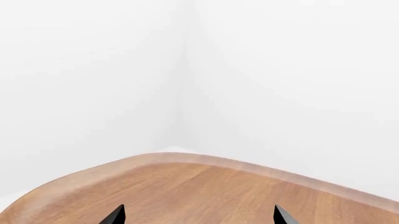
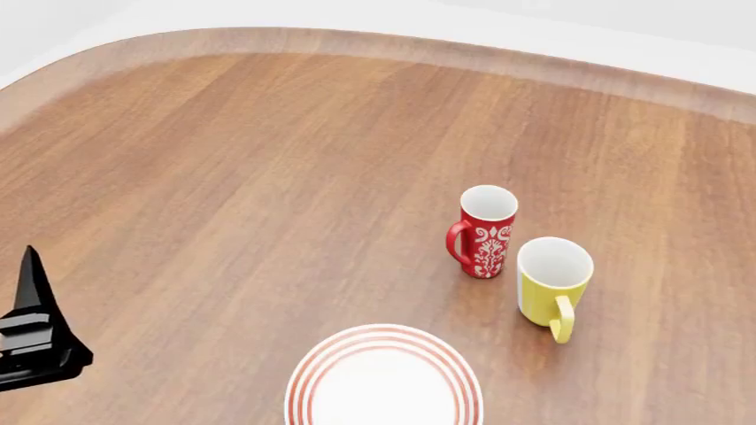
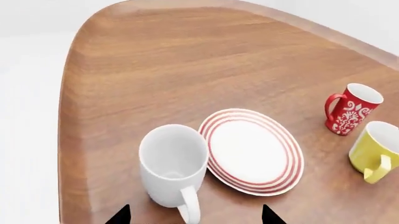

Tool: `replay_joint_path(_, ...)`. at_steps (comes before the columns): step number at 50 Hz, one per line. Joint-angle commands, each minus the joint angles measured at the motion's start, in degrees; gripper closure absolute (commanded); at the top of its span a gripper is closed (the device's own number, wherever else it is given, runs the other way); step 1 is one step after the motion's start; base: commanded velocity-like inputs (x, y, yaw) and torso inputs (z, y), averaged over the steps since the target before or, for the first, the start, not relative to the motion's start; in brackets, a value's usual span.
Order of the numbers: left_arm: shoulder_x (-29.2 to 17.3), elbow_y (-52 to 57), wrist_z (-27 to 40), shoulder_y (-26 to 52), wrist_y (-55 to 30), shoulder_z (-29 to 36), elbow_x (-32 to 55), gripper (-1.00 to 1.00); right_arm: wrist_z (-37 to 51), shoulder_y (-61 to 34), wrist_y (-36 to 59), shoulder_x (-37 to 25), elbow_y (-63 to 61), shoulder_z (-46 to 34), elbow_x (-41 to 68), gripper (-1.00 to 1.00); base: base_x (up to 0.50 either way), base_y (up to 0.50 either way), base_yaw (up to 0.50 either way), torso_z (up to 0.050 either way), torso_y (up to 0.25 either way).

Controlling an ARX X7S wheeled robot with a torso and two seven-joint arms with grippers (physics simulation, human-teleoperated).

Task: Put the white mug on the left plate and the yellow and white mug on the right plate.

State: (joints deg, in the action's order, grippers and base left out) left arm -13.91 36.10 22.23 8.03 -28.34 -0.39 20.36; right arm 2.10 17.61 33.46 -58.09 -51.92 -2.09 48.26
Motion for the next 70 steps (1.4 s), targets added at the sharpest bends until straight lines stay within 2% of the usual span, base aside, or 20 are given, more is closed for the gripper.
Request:
replay_joint_path(1,-0.19,0.14,0.31,-0.17,0.31,0.31,0.17,-1.0,-5.55,-15.78,5.11,1.88,10.7,-7.75,3.07,-1.0,0.0,0.0,0.0,0.0,0.0)
replay_joint_path(10,-0.63,0.38,0.37,-0.58,0.55,0.35,0.34,-1.0,-10.18,-21.82,6.65,3.91,17.28,-10.77,3.14,-1.0,0.0,0.0,0.0,0.0,0.0)
replay_joint_path(21,-0.81,0.74,0.79,-0.87,0.55,0.92,0.29,-1.0,-15.59,-25.74,8.4,2.93,15.65,-14.71,2.28,-1.0,0.0,0.0,0.0,0.0,0.0)
replay_joint_path(40,-1.15,2.54,1.86,-1.29,-0.07,1.18,0.91,-1.0,-20.69,-36.33,18.14,4.04,17.02,-22.51,1.54,-1.0,0.0,0.0,0.0,0.0,0.0)
replay_joint_path(54,-1.62,3.34,2.3,-1.77,-0.31,1.12,1.49,-1.0,-23.82,-42.49,20.75,6.74,22.45,-25.76,-0.5,-1.0,0.0,0.0,0.0,0.0,0.0)
replay_joint_path(70,-1.87,3.48,2.9,-1.84,-0.23,0.75,2.14,-1.0,-28.25,-47.07,19.37,10.46,29.23,-31.46,-6.03,-1.0,0.0,0.0,0.0,0.0,0.0)
